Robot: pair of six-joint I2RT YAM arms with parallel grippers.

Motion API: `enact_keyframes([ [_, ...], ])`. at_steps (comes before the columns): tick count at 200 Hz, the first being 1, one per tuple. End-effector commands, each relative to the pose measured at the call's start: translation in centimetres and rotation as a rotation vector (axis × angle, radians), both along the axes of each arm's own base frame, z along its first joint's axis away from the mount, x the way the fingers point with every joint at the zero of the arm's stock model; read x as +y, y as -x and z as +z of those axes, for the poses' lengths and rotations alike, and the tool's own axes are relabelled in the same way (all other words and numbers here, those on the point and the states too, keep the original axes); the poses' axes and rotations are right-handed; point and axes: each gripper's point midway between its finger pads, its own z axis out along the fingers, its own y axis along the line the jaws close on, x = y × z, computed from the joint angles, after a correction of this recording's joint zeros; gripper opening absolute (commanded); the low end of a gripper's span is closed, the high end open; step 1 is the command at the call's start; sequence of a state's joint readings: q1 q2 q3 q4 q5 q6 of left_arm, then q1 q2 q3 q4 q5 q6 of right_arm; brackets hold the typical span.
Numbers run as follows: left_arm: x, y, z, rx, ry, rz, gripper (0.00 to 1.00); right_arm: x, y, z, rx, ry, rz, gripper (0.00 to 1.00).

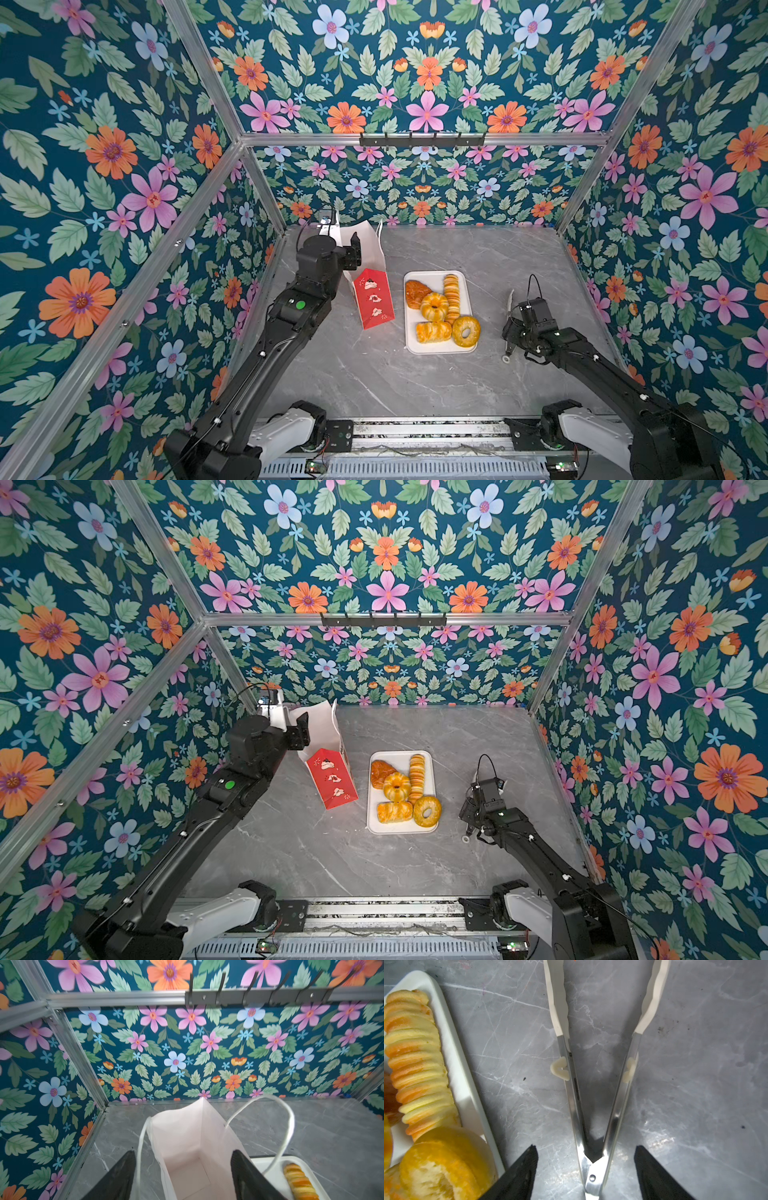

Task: Take the fake bread out of the paper bag

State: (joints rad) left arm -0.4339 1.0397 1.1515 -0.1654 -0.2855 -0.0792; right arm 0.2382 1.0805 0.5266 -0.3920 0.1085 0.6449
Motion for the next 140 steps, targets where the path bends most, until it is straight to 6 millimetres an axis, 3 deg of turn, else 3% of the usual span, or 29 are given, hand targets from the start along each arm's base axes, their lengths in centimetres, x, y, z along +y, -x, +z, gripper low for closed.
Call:
enact_keyframes([
  [1, 1.0, 2.0, 3.2, -0.106, 0.053, 0.005, 0.77, -0.1, -0.5, 0.1, -0.013, 0.014, 0.002, 0.75],
  [14, 2.8, 3.9, 3.9, -0.145, 0.062, 0.057, 0.76, -0.1, -0.5, 0.1, -0.014, 0.013, -0.001, 0.75],
  [39, 8.0, 7.9, 2.5, -0.197, 0.048, 0.261, 0.76, 0.0, -0.8, 0.2, -0.033, 0.006, 0.002, 0.75],
  [54, 10.7, 9.8, 0.3, -0.188, 0.001, 0.377, 0.75, 0.1, -1.1, 0.3, -0.039, 0.007, 0.01, 0.75],
  [69, 12.7, 11.1, -3.1, -0.148, 0.008, 0.487, 0.75, 0.2, -1.3, 0.4, -0.039, 0.012, 0.022, 0.75],
  [111, 12.5, 9.9, -14.0, 0.005, 0.04, 0.534, 0.73, 0.6, -2.3, 0.8, -0.075, 0.018, 0.053, 0.75],
  [140, 10.4, 7.2, -17.8, -0.012, 0.002, 0.456, 0.74, 0.6, -2.9, 1.5, -0.1, 0.035, 0.08, 0.75],
])
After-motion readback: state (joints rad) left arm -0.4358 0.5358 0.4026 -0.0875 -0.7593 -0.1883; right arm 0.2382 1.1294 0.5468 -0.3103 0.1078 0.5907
